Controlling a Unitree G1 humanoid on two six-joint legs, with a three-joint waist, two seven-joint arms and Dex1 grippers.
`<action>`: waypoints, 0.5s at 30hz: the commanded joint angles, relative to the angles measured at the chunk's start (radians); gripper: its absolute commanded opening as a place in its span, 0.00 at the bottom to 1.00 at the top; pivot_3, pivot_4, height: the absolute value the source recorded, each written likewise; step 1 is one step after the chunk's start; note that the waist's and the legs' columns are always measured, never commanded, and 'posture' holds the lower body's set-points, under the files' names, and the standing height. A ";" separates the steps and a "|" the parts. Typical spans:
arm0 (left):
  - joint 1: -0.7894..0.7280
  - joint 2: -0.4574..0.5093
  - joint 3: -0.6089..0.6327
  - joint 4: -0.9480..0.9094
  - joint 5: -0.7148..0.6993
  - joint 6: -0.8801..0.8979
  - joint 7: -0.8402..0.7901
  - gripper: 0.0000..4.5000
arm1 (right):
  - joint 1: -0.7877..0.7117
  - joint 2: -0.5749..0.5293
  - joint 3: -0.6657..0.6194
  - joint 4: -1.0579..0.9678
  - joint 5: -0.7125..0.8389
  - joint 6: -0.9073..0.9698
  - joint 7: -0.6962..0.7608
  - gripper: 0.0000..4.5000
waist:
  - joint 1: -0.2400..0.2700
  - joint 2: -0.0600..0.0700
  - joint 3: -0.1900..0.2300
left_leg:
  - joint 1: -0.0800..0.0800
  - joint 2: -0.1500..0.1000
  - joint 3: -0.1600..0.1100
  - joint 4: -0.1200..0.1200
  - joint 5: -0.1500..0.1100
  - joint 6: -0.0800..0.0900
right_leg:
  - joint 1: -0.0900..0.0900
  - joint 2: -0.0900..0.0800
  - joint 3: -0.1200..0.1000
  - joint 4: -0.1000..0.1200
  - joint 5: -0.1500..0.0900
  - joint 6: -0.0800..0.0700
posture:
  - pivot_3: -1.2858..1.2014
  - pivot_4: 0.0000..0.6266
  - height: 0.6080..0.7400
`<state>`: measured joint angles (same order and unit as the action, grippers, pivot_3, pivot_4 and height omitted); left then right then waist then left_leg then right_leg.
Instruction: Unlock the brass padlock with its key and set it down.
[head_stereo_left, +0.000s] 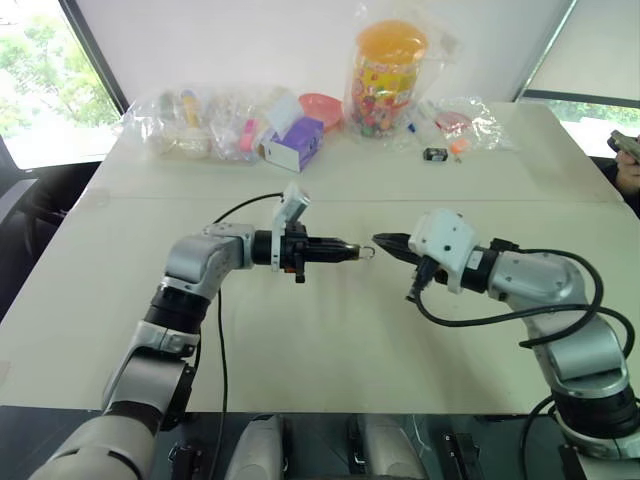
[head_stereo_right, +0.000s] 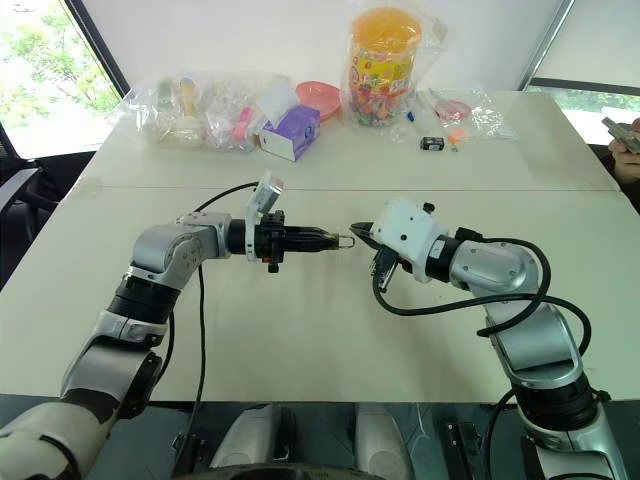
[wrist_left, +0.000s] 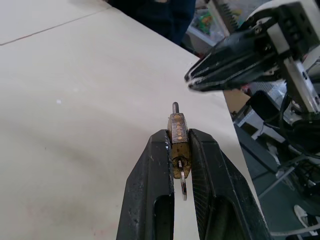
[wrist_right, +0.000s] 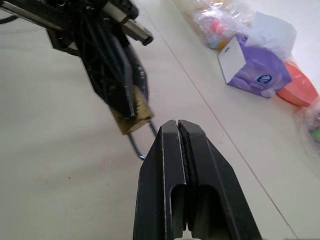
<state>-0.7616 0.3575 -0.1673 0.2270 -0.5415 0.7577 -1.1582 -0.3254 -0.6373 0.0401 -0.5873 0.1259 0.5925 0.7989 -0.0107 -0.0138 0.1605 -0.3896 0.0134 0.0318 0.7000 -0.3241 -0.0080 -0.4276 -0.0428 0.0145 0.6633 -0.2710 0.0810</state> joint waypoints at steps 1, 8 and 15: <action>-0.021 0.001 0.030 -0.026 -0.026 0.005 -0.017 0.00 | 0.001 0.007 0.011 -0.020 0.008 -0.016 -0.028 0.01 | 0.000 0.000 0.000 | 0.000 0.000 0.000 0.000 0.000 0.000 | 0.000 0.000 0.000 0.000 0.000 0.000 | 0.52 0.24 0.96; 0.001 0.005 0.031 -0.099 -0.058 0.041 -0.015 0.00 | -0.003 0.001 0.036 0.052 0.000 -0.054 -0.046 0.01 | 0.000 0.000 0.000 | 0.000 0.000 0.000 0.000 0.000 0.000 | 0.000 0.000 0.000 0.000 0.000 0.000 | 0.52 0.24 0.96; -0.011 0.002 0.045 -0.099 -0.065 0.049 0.001 0.00 | 0.004 -0.008 0.071 0.098 -0.006 -0.099 -0.036 0.01 | 0.000 0.000 0.000 | 0.000 0.000 0.000 0.000 0.000 0.000 | 0.000 0.000 0.000 0.000 0.000 0.000 | 0.52 0.24 0.96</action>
<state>-0.7564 0.3595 -0.1510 0.1501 -0.5891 0.8165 -1.1576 -0.3208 -0.6396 0.1095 -0.4726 0.1208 0.5161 0.7570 -0.0111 -0.0138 0.1605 -0.3897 0.0135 0.0317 0.7000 -0.3241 -0.0080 -0.4277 -0.0427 0.0145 0.6633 -0.2710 0.0810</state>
